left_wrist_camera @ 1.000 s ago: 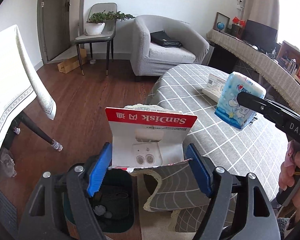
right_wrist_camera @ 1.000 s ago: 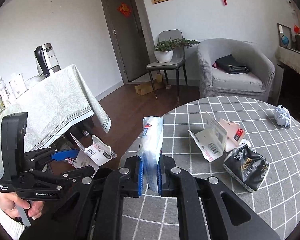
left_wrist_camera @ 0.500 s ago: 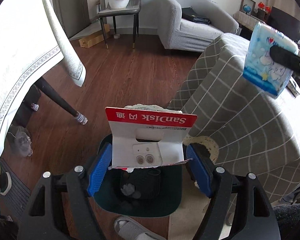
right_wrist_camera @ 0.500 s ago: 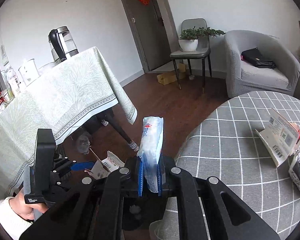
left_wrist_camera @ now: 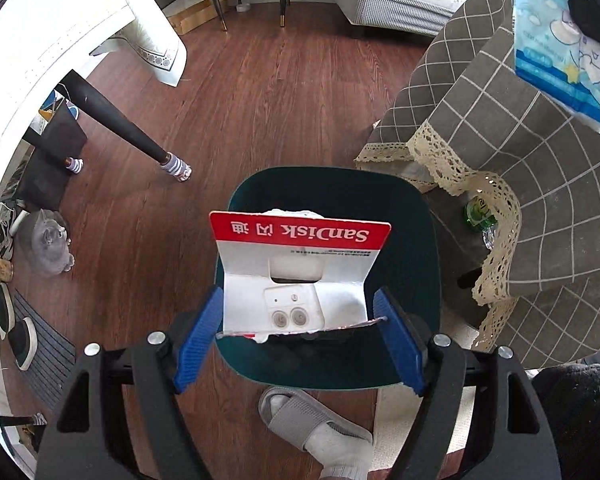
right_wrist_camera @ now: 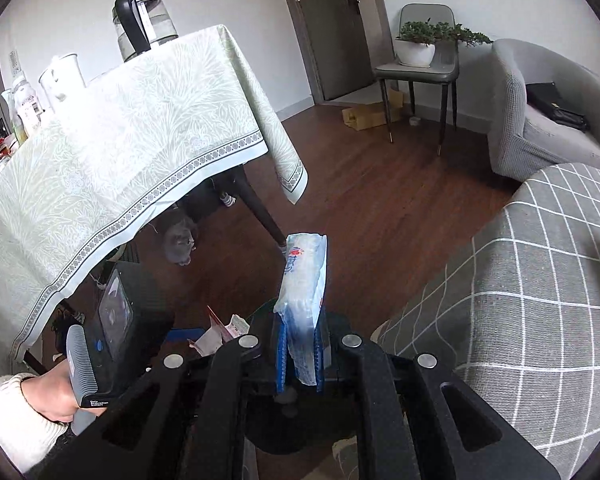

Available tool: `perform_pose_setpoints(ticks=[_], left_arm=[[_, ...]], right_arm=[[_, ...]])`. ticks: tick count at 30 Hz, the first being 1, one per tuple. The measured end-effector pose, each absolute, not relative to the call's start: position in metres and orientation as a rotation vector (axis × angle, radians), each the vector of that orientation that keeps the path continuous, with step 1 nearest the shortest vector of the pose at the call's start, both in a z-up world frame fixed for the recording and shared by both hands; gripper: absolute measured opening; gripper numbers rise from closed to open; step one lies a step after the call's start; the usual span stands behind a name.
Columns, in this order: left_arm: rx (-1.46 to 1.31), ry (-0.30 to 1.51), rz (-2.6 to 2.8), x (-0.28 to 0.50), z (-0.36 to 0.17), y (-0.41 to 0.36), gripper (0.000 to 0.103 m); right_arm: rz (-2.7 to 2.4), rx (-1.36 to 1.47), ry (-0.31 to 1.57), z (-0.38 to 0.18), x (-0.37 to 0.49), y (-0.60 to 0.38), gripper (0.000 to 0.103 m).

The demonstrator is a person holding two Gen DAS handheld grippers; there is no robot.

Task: Collect trash
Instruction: 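Open the left tool to drop the packaging while the right tool drops the tissue pack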

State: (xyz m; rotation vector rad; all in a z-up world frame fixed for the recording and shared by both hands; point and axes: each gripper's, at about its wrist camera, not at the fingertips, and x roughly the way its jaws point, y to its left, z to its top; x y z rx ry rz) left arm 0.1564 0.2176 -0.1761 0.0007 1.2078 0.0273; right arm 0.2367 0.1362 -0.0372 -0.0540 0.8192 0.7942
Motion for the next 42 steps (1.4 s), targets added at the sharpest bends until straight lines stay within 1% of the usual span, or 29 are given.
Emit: perform_pose_setpoints(ticks=[8,12,15,16,23,25,30,34,39,42], left_arm=[[0.032,1.268,0.015,0.152,-0.196,0.222,0.086],[0.008,1.254,0.024,0.15,-0.192,0.228,0.086],[-0.019,1.214,0.024,0.148,-0.182,0.234,0.083],[-0.028,1.202,0.024,0.148,-0.179,0.235,0.08],[-0.09,1.093,0.045,0.145,-0.149,0.244,0.07],[-0.104,1.061,0.048,0.144,-0.139,0.247,0.063],[-0.14,0.99,0.035,0.142,-0.115,0.247,0.053],[-0.171,0.937,0.0,0.142,-0.094,0.242,0.04],[-0.183,0.859,-0.017,0.141,-0.066,0.236,0.04],[-0.198,0.828,-0.027,0.14,-0.052,0.232,0.039]], right_arm=[[0.829,-0.09,0.869,-0.054,0.235,0.163,0.01],[0.832,-0.1,0.892,-0.063,0.236,0.169,0.01],[0.832,-0.103,0.911,-0.071,0.237,0.172,0.01],[0.83,-0.103,0.917,-0.073,0.238,0.173,0.01],[0.82,-0.121,0.98,-0.096,0.241,0.181,0.01],[0.814,-0.131,1.0,-0.104,0.241,0.183,0.01],[0.796,-0.14,1.052,-0.125,0.241,0.187,0.01],[0.784,-0.143,1.097,-0.142,0.24,0.19,0.01],[0.79,-0.193,1.147,-0.161,0.233,0.196,0.011],[0.798,-0.234,1.155,-0.167,0.226,0.2,0.014]])
